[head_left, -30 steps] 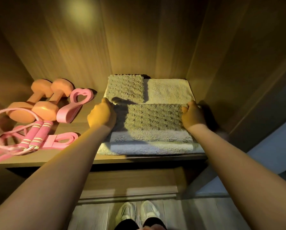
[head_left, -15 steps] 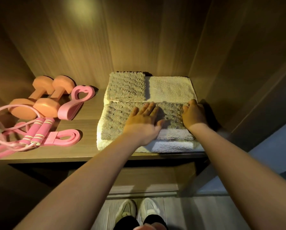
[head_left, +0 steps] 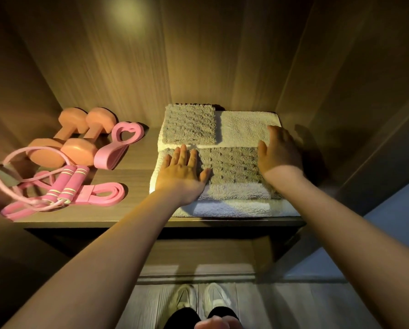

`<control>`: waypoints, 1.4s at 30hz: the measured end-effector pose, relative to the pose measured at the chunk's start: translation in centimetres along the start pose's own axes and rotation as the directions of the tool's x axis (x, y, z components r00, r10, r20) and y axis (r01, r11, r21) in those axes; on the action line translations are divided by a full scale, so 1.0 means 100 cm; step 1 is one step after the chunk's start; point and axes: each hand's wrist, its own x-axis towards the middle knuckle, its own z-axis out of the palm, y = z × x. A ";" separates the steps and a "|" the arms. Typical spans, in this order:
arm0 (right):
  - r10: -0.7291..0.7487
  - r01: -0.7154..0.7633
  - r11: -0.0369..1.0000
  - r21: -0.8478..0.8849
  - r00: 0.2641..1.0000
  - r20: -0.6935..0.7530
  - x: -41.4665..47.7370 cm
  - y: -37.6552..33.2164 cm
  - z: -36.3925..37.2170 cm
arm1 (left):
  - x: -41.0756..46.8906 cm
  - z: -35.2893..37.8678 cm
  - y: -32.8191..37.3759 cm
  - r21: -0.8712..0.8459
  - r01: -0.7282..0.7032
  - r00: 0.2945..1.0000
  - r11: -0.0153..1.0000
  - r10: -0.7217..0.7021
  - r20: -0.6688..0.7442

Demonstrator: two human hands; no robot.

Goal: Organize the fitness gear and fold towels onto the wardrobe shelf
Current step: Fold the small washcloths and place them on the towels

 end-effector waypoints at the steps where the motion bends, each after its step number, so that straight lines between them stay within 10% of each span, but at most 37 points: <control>1: -0.086 0.085 0.996 0.003 0.996 0.036 -0.008 -0.011 -0.002 | 0.000 0.000 0.000 0.000 0.000 1.000 1.000 0.000 -0.001; 7: -0.279 0.347 0.936 -0.054 0.827 0.489 -0.035 -0.048 0.036 | 0.000 0.004 -0.005 -0.087 -0.016 0.999 0.996 0.013 -0.037; 28: 0.127 -0.071 0.988 -0.137 0.879 0.460 -0.022 0.046 0.011 | -0.007 -0.015 -0.023 0.050 0.202 0.978 0.978 -0.204 0.042; 34: 0.195 -0.229 0.969 0.090 0.938 0.286 -0.015 0.052 -0.007 | -0.002 -0.026 0.030 0.022 -0.118 0.984 0.993 0.120 -0.131; 42: 0.327 -0.418 0.906 0.073 0.798 0.507 0.013 0.031 -0.022 | 0.007 0.004 0.055 -0.026 -0.194 0.980 0.981 0.193 -0.040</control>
